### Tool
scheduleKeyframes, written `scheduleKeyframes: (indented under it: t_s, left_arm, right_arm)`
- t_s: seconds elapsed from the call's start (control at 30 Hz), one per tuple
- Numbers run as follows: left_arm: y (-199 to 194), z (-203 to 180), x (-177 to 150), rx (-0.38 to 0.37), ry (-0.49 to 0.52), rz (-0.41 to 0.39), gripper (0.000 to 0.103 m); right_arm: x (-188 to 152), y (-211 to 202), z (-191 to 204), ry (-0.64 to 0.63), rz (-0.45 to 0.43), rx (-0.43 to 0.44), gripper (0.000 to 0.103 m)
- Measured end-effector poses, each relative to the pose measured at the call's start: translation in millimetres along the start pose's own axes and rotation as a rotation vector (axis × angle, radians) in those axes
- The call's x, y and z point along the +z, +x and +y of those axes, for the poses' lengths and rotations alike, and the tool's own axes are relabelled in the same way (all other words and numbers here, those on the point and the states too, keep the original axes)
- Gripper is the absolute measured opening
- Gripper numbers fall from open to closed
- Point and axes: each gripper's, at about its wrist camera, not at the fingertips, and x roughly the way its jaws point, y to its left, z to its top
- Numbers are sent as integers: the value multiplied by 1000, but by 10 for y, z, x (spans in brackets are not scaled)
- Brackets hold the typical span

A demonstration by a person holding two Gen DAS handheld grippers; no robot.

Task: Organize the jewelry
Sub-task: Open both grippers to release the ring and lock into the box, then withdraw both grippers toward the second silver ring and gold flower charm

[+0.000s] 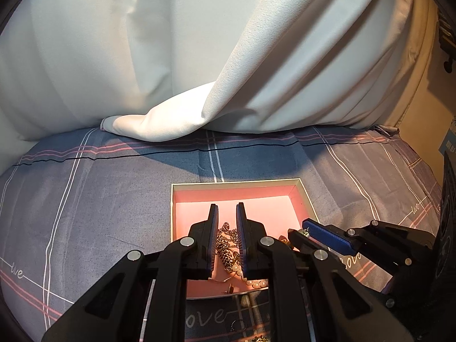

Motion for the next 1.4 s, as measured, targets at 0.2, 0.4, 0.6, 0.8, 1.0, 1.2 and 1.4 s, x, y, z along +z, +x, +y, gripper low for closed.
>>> scheduleKeyframes:
  t_s: [0.2,0.4,0.6,0.8,1.0,1.2,1.4]
  left_arm:
    - [31,-17,36,-3,-1,4,13]
    - [141,-31,58,-7,-10,41,18]
    - [70,30,39,6,-44,-2,97]
    - [-64,100,-69,-26,-69,-3,97]
    - [-189,169,-398,-40,-53,9,97]
    - [-203,219,-951,-33,-26,71,97]
    - [-191,449,-1327,-3,-72,96,97]
  right_arm:
    - [13,6,16,-11,2,0,15]
    - [11,26,21,-12,15,-10,22]
    - [-148,-62,122,-82,4,-110,97]
    - [-325,-185,86,-23,0,-87,97]
    - [-654,-315,58,50,35,-42,97]
    - [-1138,-263,291,88,87,37,96]
    - [-1275,-82,669,21,118,104,76]
